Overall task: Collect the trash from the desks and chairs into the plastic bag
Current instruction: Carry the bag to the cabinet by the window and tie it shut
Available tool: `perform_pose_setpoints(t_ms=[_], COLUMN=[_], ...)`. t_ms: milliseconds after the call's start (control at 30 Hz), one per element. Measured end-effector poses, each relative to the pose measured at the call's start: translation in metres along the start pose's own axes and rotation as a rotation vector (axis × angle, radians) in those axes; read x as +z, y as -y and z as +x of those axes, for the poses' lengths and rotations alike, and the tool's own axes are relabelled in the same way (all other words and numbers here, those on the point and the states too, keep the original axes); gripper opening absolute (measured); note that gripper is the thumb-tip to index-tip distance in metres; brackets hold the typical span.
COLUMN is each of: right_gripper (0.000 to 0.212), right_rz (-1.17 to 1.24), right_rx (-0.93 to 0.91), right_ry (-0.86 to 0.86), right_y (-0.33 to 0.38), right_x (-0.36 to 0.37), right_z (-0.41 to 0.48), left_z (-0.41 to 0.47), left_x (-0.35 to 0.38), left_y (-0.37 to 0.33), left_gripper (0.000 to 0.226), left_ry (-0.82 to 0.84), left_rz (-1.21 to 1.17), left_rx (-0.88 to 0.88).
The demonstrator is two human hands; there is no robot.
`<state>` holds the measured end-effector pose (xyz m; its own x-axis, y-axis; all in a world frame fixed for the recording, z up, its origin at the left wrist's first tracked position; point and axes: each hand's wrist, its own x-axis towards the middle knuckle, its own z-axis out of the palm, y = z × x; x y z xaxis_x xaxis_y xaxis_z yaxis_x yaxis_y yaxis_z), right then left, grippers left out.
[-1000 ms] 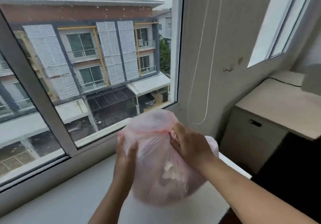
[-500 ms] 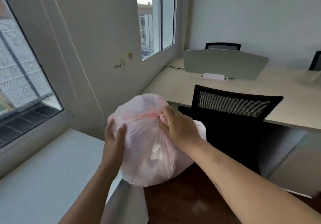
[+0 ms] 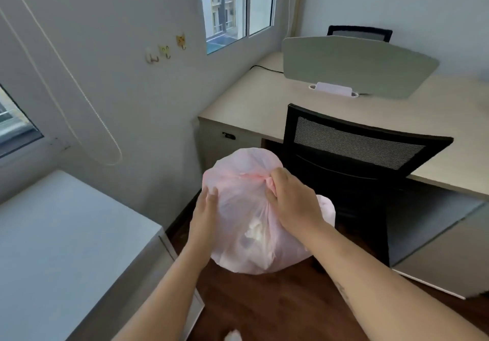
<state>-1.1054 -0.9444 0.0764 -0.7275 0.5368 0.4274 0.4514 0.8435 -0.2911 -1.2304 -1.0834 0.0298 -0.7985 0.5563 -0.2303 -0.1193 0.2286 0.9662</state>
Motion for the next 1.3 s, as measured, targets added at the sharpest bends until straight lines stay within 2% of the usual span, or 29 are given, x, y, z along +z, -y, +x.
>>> perform_pose_setpoints(t_ms=[133,267,367,533,600,733,800,867,933,1000,1067,1133,1233,1300], right_gripper=[0.020,0.017,0.017,0.019,0.021,0.031,0.030,0.025,0.010,0.002,0.009,0.013,0.046,0.050], right_rz=[0.066,0.111,0.104,0.135,0.184,0.294,0.302,0.325,0.353,0.386,0.411,0.428,0.451,0.390], right_rx=[0.069,0.166,0.210,0.250,0.261,0.330,0.307,0.289,0.272,0.254,0.260,0.309,0.345,0.314], right_ry=[0.091,0.253,0.372,0.545,0.595,0.656,0.714,0.771,0.845,0.863,0.877,0.972,1.137,1.234], right_y=[-0.024,-0.044,-0.055,-0.072,-0.082,-0.120,-0.142,-0.160,-0.175,-0.191,-0.207,-0.215,-0.216,-0.218], right_x=[0.061,0.136,0.187,0.258,0.282,0.344,0.382,0.419,0.455,0.491,0.524,0.552,0.584,0.599], right_z=[0.018,0.040,0.063,0.095,0.106,0.136,0.148,0.160,0.170,0.179,0.185,0.193,0.200,0.195], left_z=[0.039,0.102,0.143,0.189,0.202,0.245,0.269,0.292,0.314,0.339,0.361,0.378,0.394,0.402], left_x=[0.021,0.025,0.024,0.030,0.035,0.052,0.066,0.083,0.102,0.117,0.127,0.131,0.131,0.131], left_y=[0.043,0.098,0.125,0.154,0.162,0.184,0.207,0.228,0.253,0.275,0.296,0.314,0.342,0.353], left_gripper=[0.091,0.085,0.086,0.087,0.079,0.042,0.027,0.028,0.038,0.041,0.035,0.038,0.037,0.032], left_ry=[0.025,-0.041,-0.030,-0.107,-0.140,-0.185,-0.215,-0.228,-0.236,-0.250,-0.284,-0.311,-0.314,-0.289], left_rz=[-0.016,0.026,0.017,-0.050,-0.080,-0.161,-0.214,-0.352,-0.480,-0.527,-0.557,-0.580,-0.588,-0.550], left_rx=[-0.060,-0.177,-0.269,-0.571,-0.620,-0.637,-0.663,-0.733,-0.792,-0.809,-0.798,-0.817,-0.842,-0.859])
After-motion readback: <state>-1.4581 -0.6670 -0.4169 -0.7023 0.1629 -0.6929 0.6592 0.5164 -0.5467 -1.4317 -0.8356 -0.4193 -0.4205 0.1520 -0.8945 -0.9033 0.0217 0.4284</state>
